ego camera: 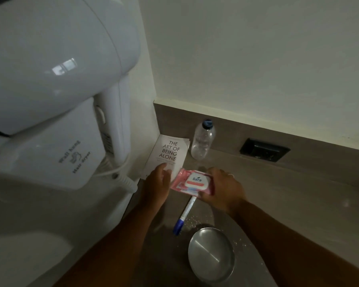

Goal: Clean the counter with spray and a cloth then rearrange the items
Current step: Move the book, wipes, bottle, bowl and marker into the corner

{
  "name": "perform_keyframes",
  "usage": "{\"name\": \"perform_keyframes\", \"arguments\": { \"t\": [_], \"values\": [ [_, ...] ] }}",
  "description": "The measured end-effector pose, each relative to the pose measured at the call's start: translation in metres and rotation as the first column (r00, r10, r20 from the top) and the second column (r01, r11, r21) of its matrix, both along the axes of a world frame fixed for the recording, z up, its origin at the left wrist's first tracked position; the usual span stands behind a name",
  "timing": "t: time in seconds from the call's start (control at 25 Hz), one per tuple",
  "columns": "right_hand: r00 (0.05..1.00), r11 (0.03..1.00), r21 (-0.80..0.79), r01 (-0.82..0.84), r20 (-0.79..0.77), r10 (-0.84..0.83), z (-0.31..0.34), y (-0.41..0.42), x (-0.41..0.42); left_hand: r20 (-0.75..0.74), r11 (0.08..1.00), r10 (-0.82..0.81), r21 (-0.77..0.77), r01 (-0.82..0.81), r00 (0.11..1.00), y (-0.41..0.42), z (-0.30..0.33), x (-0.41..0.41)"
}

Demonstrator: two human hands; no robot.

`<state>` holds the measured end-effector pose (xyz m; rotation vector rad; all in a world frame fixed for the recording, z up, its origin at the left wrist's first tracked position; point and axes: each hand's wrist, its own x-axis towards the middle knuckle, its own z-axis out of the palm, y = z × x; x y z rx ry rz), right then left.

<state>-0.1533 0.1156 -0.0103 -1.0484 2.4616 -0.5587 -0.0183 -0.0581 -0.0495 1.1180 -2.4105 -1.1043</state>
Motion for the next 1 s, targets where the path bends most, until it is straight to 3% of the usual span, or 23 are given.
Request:
{"name": "perform_keyframes", "arguments": {
  "t": [0.12, 0.2, 0.32, 0.48, 0.8, 0.92, 1.0],
  "values": [
    [1.000, 0.996, -0.084, 0.016, 0.003, -0.016, -0.007, -0.039, 0.015, -0.132, 0.995, 0.101, 0.025, -0.099, 0.986, -0.004, 0.005, 0.011],
    [0.997, 0.991, -0.136, -0.018, -0.075, 0.007, -0.014, -0.071, 0.017, -0.141, 0.993, 0.021, -0.116, -0.037, 0.990, -0.011, -0.001, 0.016],
    [0.970, 0.987, -0.132, -0.091, -0.235, 0.058, -0.025, -0.114, 0.013, 0.092, 0.938, -0.089, -0.327, 0.114, 0.992, -0.022, -0.009, 0.019],
    [0.966, 0.990, -0.075, -0.115, -0.240, 0.094, -0.031, -0.145, 0.003, 0.385, 0.893, -0.189, -0.314, 0.321, 0.903, -0.030, -0.009, 0.011],
    [0.950, 0.976, 0.152, -0.157, -0.247, 0.191, -0.021, -0.161, -0.019, 0.563, 0.855, -0.171, -0.323, 0.406, 0.808, -0.054, -0.023, -0.025],
    [0.939, 0.974, 0.080, -0.212, -0.258, 0.226, -0.021, -0.135, -0.004, 0.550, 0.833, -0.180, -0.355, 0.423, 0.816, -0.049, -0.022, -0.023],
    [0.978, 0.996, -0.075, -0.056, -0.203, 0.040, -0.032, -0.101, 0.010, 0.507, 0.842, -0.173, -0.369, 0.393, 0.845, -0.042, -0.023, -0.017]
  ]
}}
